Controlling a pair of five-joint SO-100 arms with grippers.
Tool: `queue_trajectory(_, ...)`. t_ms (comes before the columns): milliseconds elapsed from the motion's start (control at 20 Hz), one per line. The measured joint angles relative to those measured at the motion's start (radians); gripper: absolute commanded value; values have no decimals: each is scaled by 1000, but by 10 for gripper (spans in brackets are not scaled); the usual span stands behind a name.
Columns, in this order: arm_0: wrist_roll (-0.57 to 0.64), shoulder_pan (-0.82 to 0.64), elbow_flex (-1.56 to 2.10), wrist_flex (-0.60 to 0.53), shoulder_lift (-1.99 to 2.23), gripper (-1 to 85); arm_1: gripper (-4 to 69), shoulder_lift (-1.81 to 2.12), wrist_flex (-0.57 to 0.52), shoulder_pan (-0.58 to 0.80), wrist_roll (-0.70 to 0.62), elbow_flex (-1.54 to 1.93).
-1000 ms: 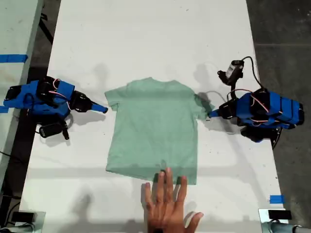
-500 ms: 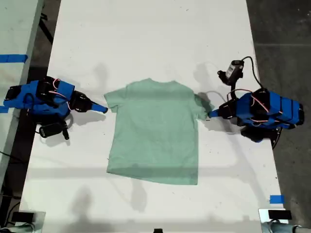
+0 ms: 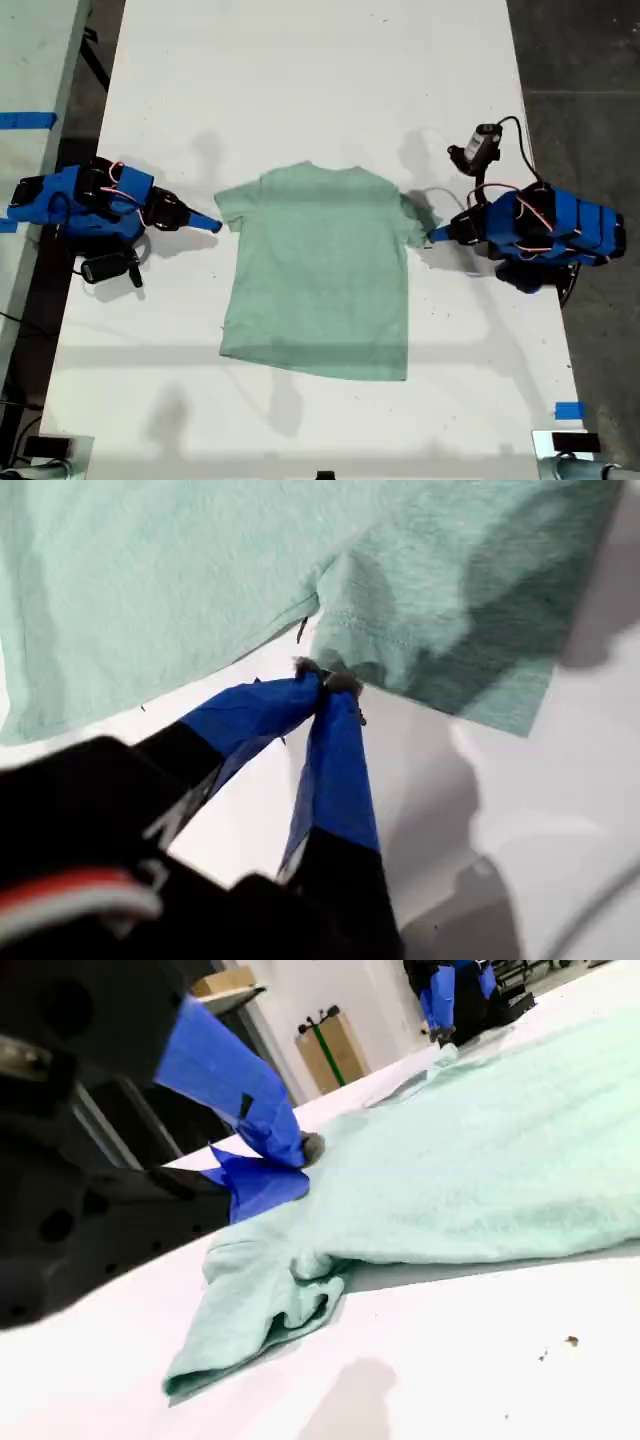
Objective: Fold tshirt
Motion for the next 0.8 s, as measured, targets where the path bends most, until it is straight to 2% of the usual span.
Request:
queue_trajectory(50, -52, -21, 0, 6, 0, 44, 38, 0, -3, 0, 35, 0)
queue_trajectory(100, -146, -43, 0, 14, 0, 68, 42, 0, -6, -2, 124, 0)
queue_trajectory(250, -566, -48, 2, 49, 0, 123, 52, 0, -5, -5, 626, 0)
queue_trajectory(300, -632, -48, 2, 52, 0, 173, 54, 0, 0, -5, 706, 0)
queue_trajectory(350, -624, -48, 2, 55, 0, 205, 51, 0, 0, -6, 741, 0)
queue_trajectory(450, -624, -49, 2, 55, 0, 207, 29, 0, -2, -12, 773, 0)
queue_trajectory(500, -624, -51, 2, 55, 0, 45, 15, 0, -3, -21, 819, 0)
queue_trajectory(550, -621, -51, 2, 54, 0, 1, 13, 0, -5, -28, 867, 0)
queue_trajectory(800, -571, -55, -12, 34, 0, 1, 12, 0, 0, -40, 838, -5)
